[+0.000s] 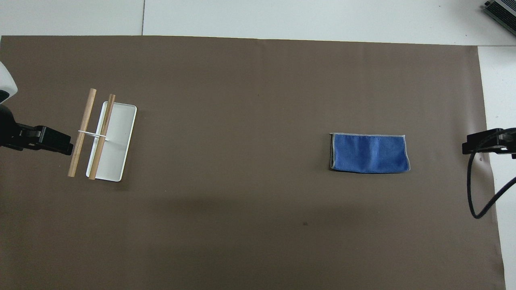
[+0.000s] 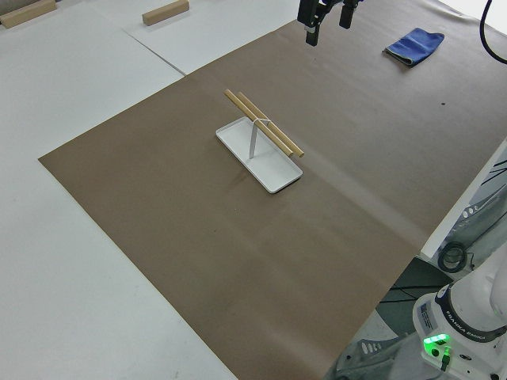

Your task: Right arm passes towel to left arm to hang

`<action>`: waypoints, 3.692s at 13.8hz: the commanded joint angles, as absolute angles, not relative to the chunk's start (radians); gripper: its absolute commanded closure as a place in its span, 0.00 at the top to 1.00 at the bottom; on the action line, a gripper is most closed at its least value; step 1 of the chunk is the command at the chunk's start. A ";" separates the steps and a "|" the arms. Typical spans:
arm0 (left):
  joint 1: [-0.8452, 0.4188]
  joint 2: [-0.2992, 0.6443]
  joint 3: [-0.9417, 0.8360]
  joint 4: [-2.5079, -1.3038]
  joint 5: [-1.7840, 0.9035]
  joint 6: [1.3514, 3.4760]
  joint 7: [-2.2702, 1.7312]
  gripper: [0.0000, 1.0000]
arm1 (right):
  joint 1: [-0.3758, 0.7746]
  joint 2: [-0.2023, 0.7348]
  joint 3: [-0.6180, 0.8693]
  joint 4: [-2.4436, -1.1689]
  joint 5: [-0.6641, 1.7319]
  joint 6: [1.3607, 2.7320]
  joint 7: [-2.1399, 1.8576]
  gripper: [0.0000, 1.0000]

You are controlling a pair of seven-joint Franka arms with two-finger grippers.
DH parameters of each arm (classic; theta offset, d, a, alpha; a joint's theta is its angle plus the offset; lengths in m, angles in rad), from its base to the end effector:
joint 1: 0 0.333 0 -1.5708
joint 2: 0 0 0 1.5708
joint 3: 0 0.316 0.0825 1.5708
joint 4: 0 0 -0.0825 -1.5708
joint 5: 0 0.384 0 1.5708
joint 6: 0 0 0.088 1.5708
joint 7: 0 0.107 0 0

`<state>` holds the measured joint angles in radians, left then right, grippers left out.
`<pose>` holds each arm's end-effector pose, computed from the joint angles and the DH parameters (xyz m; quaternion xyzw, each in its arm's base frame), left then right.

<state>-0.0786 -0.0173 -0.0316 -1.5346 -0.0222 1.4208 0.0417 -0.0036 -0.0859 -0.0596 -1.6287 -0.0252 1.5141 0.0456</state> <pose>0.5298 -0.0614 0.6383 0.9958 -0.0769 -0.0486 0.0091 0.5203 -0.0372 0.6386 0.9983 -0.0547 -0.0145 0.0099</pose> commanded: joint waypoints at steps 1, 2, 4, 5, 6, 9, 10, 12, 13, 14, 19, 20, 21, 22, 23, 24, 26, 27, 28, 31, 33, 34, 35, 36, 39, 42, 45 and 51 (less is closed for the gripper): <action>-0.087 -0.048 -0.023 -1.569 -0.023 1.456 0.048 1.00 | -0.006 -0.121 -0.057 -1.672 -0.028 1.537 0.047 1.00; -0.087 -0.048 -0.021 -1.569 -0.023 1.456 0.048 1.00 | -0.008 -0.121 -0.057 -1.672 -0.026 1.536 0.051 1.00; -0.089 -0.048 -0.021 -1.569 -0.023 1.451 0.037 1.00 | -0.008 -0.121 -0.057 -1.672 -0.025 1.536 0.045 1.00; -0.090 -0.048 -0.023 -1.569 -0.023 1.450 0.037 1.00 | -0.008 -0.121 -0.057 -1.672 -0.025 1.534 0.044 1.00; -0.091 -0.048 -0.023 -1.569 -0.023 1.450 0.037 1.00 | -0.012 -0.121 -0.057 -1.672 -0.025 1.529 0.043 1.00; -0.091 -0.048 -0.025 -1.572 -0.021 1.468 0.048 1.00 | -0.008 -0.121 -0.057 -1.672 -0.021 1.532 0.041 1.00; -0.091 -0.046 -0.023 -1.572 -0.021 1.480 0.041 1.00 | -0.006 -0.123 -0.057 -1.674 -0.023 1.529 0.044 1.00; -0.090 -0.046 -0.023 -1.572 -0.021 1.474 0.037 1.00 | 0.003 -0.124 -0.049 -1.689 -0.023 1.540 0.051 1.00; -0.091 -0.045 -0.023 -1.569 -0.021 1.485 0.044 1.00 | 0.005 -0.130 -0.049 -1.698 -0.025 1.555 0.043 1.00; -0.091 -0.040 -0.021 -1.562 -0.021 1.489 0.046 1.00 | 0.006 -0.139 -0.049 -1.724 -0.025 1.577 0.038 1.00; -0.074 -0.046 -0.021 -1.577 -0.021 1.486 0.046 1.00 | 0.014 -0.138 -0.045 -1.834 -0.023 1.716 0.028 1.00; -0.074 -0.048 -0.018 -1.580 -0.021 1.485 0.041 1.00 | 0.034 -0.140 -0.044 -1.876 -0.023 1.774 0.031 1.00; -0.074 -0.048 -0.018 -1.580 -0.021 1.483 0.040 1.00 | 0.046 -0.138 -0.044 -1.905 -0.023 1.813 0.034 1.00; -0.075 -0.048 -0.020 -1.580 -0.021 1.485 0.041 1.00 | 0.048 -0.130 -0.044 -1.936 -0.023 1.848 0.037 1.00; -0.075 -0.048 -0.020 -1.580 -0.021 1.477 0.040 1.00 | 0.057 -0.118 -0.044 -1.975 -0.021 1.921 0.038 1.00; -0.074 -0.049 -0.018 -1.582 -0.021 1.474 0.040 1.00 | 0.075 -0.098 -0.044 -2.009 -0.021 1.989 0.040 1.00; -0.069 -0.048 -0.014 -1.580 -0.021 1.476 0.041 1.00 | 0.081 -0.046 -0.044 -2.051 -0.021 2.093 0.040 1.00; -0.068 -0.048 -0.014 -1.580 -0.021 1.474 0.041 1.00 | 0.090 -0.031 -0.044 -2.072 -0.021 2.139 0.040 1.00; -0.067 -0.048 -0.014 -1.580 -0.021 1.474 0.041 1.00 | 0.098 -0.011 -0.044 -2.097 -0.021 2.173 0.040 1.00; -0.069 -0.048 -0.014 -1.580 -0.021 1.474 0.041 1.00 | 0.101 0.053 -0.044 -2.161 -0.021 2.311 0.041 1.00; -0.068 -0.048 -0.014 -1.580 -0.021 1.474 0.040 1.00 | 0.101 0.096 -0.044 -2.201 -0.020 2.399 0.040 1.00; -0.067 -0.048 -0.014 -1.580 -0.021 1.474 0.040 1.00 | 0.100 0.109 -0.044 -2.224 -0.020 2.455 0.034 1.00; -0.067 -0.048 -0.014 -1.582 -0.021 1.474 0.041 1.00 | 0.101 0.123 -0.044 -2.235 -0.020 2.492 0.034 1.00; -0.069 -0.048 -0.014 -1.580 -0.021 1.474 0.041 1.00 | 0.101 0.138 -0.044 -2.235 -0.020 2.512 0.034 1.00; -0.067 -0.048 -0.014 -1.580 -0.021 1.474 0.040 1.00 | 0.120 0.179 -0.043 -2.238 -0.015 2.565 0.034 1.00; -0.068 -0.048 -0.014 -1.580 -0.021 1.474 0.041 1.00 | 0.117 0.189 -0.044 -2.249 -0.015 2.568 0.032 1.00; -0.067 -0.048 -0.014 -1.580 -0.021 1.474 0.041 1.00 | 0.114 0.189 -0.044 -2.284 -0.015 2.626 0.026 0.88; -0.067 -0.048 -0.014 -1.580 -0.021 1.474 0.041 1.00 | 0.117 0.192 -0.043 -2.270 0.003 2.615 0.066 0.00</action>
